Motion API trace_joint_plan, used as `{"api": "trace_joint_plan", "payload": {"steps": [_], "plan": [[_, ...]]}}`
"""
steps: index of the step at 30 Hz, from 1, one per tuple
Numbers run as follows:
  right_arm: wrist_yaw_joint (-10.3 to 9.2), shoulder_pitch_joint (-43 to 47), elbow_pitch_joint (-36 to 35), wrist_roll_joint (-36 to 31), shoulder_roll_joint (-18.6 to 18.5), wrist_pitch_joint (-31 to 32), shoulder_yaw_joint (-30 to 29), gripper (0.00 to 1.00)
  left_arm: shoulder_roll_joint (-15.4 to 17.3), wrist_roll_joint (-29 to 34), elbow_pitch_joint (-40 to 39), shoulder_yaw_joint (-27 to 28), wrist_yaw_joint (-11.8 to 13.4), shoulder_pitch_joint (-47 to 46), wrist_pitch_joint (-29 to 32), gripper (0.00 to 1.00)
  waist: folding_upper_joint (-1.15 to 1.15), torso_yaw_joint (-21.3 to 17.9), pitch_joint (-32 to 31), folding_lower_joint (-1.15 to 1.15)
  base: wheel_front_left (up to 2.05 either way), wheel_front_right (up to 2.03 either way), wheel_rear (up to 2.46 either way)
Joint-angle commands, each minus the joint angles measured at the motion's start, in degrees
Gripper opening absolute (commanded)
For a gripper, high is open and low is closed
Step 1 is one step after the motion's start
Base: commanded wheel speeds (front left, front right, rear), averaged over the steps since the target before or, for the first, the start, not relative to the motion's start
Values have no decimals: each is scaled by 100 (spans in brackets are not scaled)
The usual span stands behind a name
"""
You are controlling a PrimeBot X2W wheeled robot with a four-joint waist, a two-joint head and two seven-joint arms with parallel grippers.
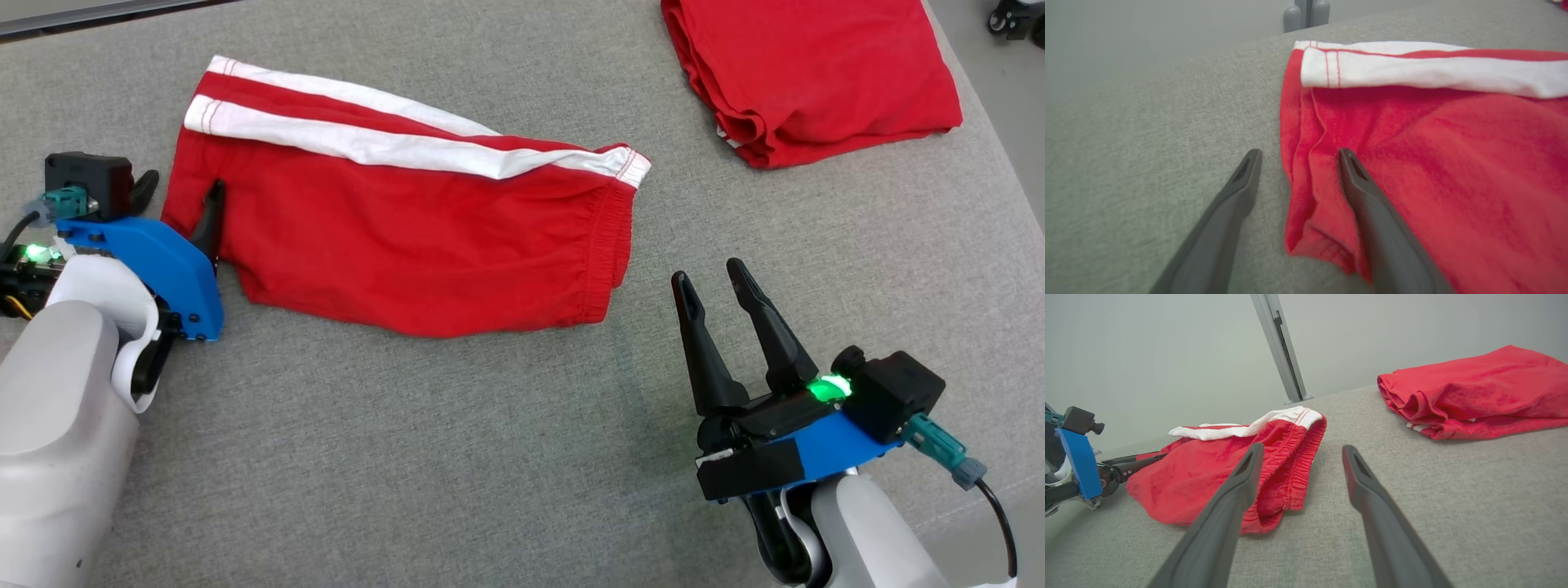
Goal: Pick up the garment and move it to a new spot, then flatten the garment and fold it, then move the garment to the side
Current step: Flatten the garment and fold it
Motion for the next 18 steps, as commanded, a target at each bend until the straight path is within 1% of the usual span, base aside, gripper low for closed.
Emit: {"api": "trace_joint_plan", "payload": {"steps": [1, 2, 3, 4, 5, 8, 12, 14, 18], "plan": [[1, 78, -21, -44, -23, -15, 2, 100, -53, -99, 109, -79, -4, 199, 154, 100, 0, 5, 1, 0, 0, 0, 0], [1, 73, -30, -50, -23, -15, 11, 100, -74, -148, 66, -94, -5, 213, 140, 93, 0, 8, 0, 0, 0, 0, 0], [1, 65, -39, -55, -22, -15, 17, 100, -78, -197, 19, -100, -5, 216, 87, 39, 0, 12, -2, 0, 0, 0, 0], [1, 58, -48, -63, -23, -15, 15, 100, -85, -215, -15, -111, -5, 219, 62, 13, 0, 22, -8, 0, 0, 0, 0], [1, 53, -53, -71, -22, -15, 16, 100, -87, -228, -51, -135, -5, 222, 15, 0, 0, 33, -18, 0, 0, 0, 0], [1, 59, -62, -94, -23, -15, 23, 100, -109, -264, -183, -106, -4, 213, -206, 0, 0, 78, -78, 0, 0, 0, 0], [1, 147, -8, -136, -23, -15, -12, 100, -226, -399, -393, 20, 64, 353, -512, 0, 0, 190, -221, 0, 0, 0, 0], [1, 211, 26, -154, -23, -15, -53, 100, -316, -493, -537, 78, 133, 550, -659, 0, 0, 270, -325, 0, 0, 0, 0], [1, 413, 130, -191, -24, -16, -176, 100, -371, -612, -885, 143, 290, 1052, -894, 0, 0, 458, -574, 0, 0, 0, 0]]}}
